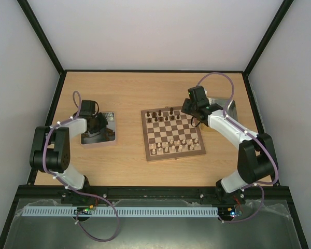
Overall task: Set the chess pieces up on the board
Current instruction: Pick up the chess piece from the storage box, then place the chess piece on the chessboard.
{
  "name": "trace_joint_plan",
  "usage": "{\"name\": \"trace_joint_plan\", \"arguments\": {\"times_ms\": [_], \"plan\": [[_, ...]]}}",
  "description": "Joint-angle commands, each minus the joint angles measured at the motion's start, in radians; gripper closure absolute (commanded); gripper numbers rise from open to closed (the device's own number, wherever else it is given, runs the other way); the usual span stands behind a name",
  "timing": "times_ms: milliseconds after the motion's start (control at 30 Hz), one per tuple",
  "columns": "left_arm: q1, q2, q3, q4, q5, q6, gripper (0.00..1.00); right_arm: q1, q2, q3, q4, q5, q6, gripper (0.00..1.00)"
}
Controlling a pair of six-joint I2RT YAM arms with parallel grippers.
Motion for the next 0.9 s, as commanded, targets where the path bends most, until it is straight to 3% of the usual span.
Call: {"name": "trace_joint_plan", "arguments": {"times_ms": [0, 200, 367, 500, 700, 867], "plan": [[-0.015, -0.048, -0.006, -0.047, -0.013, 0.015, 0.93, -0.003, -0.04, -0.014, 0.023, -0.024, 0.013, 0.51], [-0.029, -0.133, -0.04, -0.052, 0.015, 0.016, 0.94, -0.003, -0.072, -0.045, 0.083, -0.126, 0.023, 0.5], [-0.068, -0.218, -0.058, -0.03, 0.134, 0.032, 0.93, -0.003, -0.081, -0.11, 0.219, -0.375, 0.058, 0.5], [-0.17, -0.265, -0.038, -0.002, 0.25, 0.04, 0.93, 0.007, -0.077, -0.172, 0.355, -0.551, 0.145, 0.5], [-0.355, -0.233, 0.007, 0.111, 0.334, -0.04, 0.92, 0.047, -0.087, -0.236, 0.492, -0.627, 0.22, 0.46], [-0.44, -0.144, 0.023, 0.272, 0.374, -0.153, 0.92, 0.084, -0.091, -0.298, 0.567, -0.626, 0.281, 0.41]]}}
